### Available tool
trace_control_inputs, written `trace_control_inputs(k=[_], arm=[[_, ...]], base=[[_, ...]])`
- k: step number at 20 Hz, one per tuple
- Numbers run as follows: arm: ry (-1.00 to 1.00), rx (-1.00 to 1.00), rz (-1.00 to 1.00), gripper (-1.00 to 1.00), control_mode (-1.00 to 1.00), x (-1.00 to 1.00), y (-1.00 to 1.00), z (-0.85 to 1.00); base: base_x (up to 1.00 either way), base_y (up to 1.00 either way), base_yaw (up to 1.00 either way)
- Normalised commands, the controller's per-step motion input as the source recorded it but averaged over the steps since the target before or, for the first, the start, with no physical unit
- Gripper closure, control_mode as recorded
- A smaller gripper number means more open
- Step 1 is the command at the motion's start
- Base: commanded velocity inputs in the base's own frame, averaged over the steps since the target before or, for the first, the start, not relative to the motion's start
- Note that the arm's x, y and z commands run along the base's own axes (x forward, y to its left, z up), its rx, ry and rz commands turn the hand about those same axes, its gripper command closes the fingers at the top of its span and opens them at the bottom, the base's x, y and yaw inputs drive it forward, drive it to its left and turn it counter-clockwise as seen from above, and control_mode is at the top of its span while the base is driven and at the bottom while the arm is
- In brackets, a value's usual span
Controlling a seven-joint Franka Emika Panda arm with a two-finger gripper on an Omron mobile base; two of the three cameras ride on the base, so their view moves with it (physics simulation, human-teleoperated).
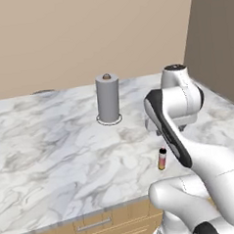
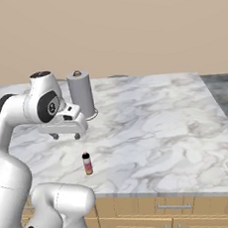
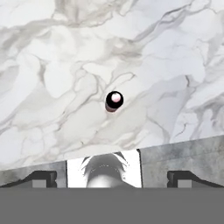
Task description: Place the large bottle from the dining counter next to the other large bottle outside the sink, and place the small bottle from the dining counter next to the other small bottle inside the sink.
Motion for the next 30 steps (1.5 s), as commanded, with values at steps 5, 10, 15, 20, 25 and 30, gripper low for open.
trace_control_inputs(k=[5, 10, 15, 20, 25, 30], arm=[[0.00, 0.02, 0.00, -1.00, -1.00, 0.00, -0.01, -0.06], [0.00, 0.06, 0.00, -1.00, -1.00, 0.00, -0.02, -0.49], [0.00, 0.02, 0.00, -1.00, -1.00, 0.05, -0.10, -0.48], [0.03, 0.00, 0.00, -1.00, -1.00, 0.24, -0.08, -0.08], [-0.01, 0.00, 0.00, -1.00, -1.00, 0.29, -0.20, -0.01], [-0.07, 0.00, 0.00, -1.00, -1.00, 0.26, -0.19, -0.11]], base=[[0.00, 0.00, 0.00], [0.00, 0.00, 0.00], [0.00, 0.00, 0.00], [0.00, 0.00, 0.00], [0.00, 0.00, 0.00], [0.00, 0.00, 0.00]])
